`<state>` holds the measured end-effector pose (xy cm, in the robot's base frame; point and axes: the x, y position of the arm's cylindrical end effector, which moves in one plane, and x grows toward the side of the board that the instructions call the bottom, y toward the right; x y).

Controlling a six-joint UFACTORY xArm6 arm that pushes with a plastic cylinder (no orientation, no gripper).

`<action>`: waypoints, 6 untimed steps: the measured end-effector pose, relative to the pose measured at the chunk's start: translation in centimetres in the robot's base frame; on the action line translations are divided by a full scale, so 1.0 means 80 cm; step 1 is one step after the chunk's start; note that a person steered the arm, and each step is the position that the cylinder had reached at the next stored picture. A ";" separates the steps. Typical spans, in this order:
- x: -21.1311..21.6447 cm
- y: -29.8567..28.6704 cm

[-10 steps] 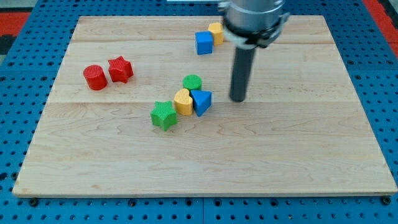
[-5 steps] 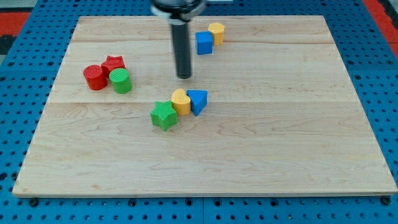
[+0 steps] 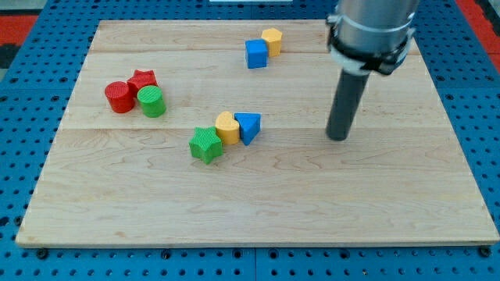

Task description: Move the green star closer to the green circle

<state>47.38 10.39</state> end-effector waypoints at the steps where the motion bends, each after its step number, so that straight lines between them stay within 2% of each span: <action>1: 0.009 -0.049; 3: 0.012 -0.076; 6: 0.014 -0.203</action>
